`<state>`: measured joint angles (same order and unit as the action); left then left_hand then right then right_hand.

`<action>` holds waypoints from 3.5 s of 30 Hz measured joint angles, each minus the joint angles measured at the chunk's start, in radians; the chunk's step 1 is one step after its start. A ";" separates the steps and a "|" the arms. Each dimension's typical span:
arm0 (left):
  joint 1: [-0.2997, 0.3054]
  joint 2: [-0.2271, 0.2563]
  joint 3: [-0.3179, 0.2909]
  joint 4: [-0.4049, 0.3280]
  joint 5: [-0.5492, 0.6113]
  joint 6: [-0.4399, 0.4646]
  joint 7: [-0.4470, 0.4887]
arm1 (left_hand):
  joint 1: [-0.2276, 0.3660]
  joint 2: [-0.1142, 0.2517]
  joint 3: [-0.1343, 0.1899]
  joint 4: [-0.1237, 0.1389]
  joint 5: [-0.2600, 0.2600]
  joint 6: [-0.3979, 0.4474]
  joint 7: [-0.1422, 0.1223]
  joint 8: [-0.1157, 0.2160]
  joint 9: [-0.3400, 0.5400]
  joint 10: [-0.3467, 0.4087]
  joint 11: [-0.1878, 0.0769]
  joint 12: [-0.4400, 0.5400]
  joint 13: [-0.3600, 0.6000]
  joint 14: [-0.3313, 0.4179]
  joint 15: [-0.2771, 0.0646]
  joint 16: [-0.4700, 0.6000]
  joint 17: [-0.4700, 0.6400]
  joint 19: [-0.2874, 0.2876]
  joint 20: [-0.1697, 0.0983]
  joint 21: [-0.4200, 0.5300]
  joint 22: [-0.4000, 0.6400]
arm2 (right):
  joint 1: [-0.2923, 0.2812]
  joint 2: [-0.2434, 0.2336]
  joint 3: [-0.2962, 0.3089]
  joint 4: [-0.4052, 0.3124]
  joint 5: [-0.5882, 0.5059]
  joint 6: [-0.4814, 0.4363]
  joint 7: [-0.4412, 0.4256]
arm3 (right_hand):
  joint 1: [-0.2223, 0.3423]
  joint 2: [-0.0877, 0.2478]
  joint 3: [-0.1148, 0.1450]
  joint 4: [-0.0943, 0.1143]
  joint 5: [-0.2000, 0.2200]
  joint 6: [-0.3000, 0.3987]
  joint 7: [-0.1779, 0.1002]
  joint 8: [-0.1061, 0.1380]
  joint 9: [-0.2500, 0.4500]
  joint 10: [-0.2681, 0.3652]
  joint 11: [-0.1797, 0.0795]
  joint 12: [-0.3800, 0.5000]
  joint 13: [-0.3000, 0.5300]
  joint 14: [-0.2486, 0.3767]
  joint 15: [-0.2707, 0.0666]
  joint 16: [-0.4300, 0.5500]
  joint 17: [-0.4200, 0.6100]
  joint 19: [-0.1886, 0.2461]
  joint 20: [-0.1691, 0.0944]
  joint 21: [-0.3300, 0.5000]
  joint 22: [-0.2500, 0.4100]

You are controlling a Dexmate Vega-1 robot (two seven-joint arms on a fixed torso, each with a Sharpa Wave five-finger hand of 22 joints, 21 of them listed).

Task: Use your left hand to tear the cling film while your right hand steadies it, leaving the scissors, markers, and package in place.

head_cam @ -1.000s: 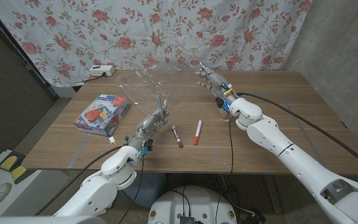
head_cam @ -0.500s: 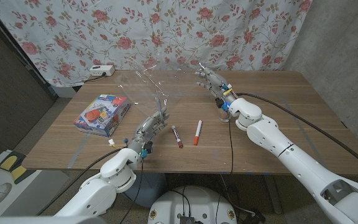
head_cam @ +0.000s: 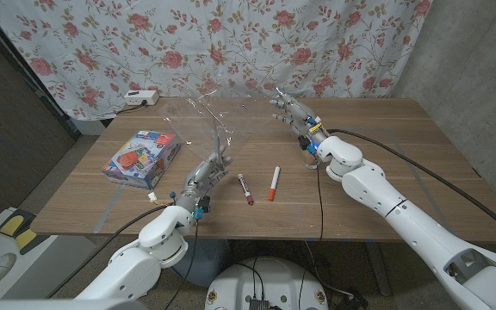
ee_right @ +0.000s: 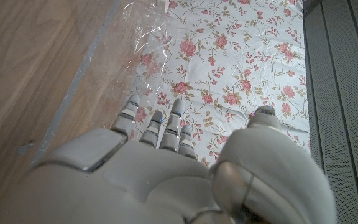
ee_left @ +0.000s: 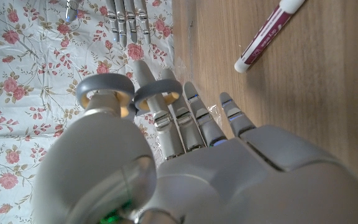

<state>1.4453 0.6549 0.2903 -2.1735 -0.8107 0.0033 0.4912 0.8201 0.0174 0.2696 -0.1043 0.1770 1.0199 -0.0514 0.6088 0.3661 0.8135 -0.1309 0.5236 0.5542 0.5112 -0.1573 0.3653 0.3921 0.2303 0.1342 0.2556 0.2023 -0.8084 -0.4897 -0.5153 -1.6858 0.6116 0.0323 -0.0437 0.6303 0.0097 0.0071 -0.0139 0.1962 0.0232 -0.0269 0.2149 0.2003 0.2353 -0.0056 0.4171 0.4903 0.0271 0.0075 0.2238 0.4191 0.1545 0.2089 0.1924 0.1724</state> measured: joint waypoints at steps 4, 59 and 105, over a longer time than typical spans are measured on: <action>0.003 0.003 0.000 -0.003 0.018 0.002 0.012 | -0.018 -0.018 -0.013 0.005 0.000 0.006 0.008 0.006 -0.005 0.016 -0.005 0.000 -0.002 0.005 0.005 0.000 -0.002 0.000 0.000 0.000 0.000 | 0.002 0.001 0.000 0.002 0.000 0.000 0.002 | 0.000 0.000 0.000 0.000 0.000 0.000 0.000 0.000 0.000 0.003 0.003 0.000 -0.003 0.000 0.000 0.000 -0.002 0.000 0.000 0.000 0.000; 0.029 0.026 -0.079 0.006 0.339 0.072 0.162 | -0.279 -0.150 -0.154 0.077 0.005 0.088 0.102 -0.030 -0.085 0.084 0.041 -0.013 -0.012 0.096 0.068 -0.021 -0.012 0.052 0.081 0.015 0.000 | 0.009 0.008 0.009 0.011 0.016 0.027 0.020 | -0.005 0.005 0.000 -0.014 0.000 0.000 0.000 0.000 0.000 0.003 0.003 -0.023 -0.001 -0.009 0.002 0.000 -0.025 -0.011 -0.003 0.000 0.000; 0.044 0.119 -0.116 -0.004 0.451 0.146 -0.015 | -0.589 -0.189 -0.364 0.104 0.135 0.067 0.157 -0.029 -0.045 0.069 0.089 -0.023 0.024 0.044 0.130 -0.021 0.019 0.010 0.078 -0.016 0.000 | 0.008 -0.021 0.004 -0.025 -0.020 0.028 0.019 | -0.005 0.005 0.000 -0.028 0.000 0.000 0.000 -0.005 0.000 0.000 0.007 -0.040 0.004 -0.023 0.009 0.000 -0.037 -0.025 0.004 -0.004 0.000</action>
<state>1.4897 0.7740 0.1743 -2.1771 -0.3602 0.1494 0.4764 0.2307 -0.1719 -0.0944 -0.0003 0.3118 1.0873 0.1055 0.5797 0.3214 0.8821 -0.0422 0.5009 0.5779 0.5548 -0.0271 0.3446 0.4108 0.2407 0.2125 0.2400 0.2025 -0.8007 -0.5107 -0.5110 -1.7108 0.5917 0.0599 -0.0245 0.6252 0.0149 0.0069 -0.0417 0.1962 0.0231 -0.0268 0.2102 0.2003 0.2350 0.0014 0.3773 0.4941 0.0039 0.0164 0.2238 0.3817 0.1293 0.2128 0.1886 0.1724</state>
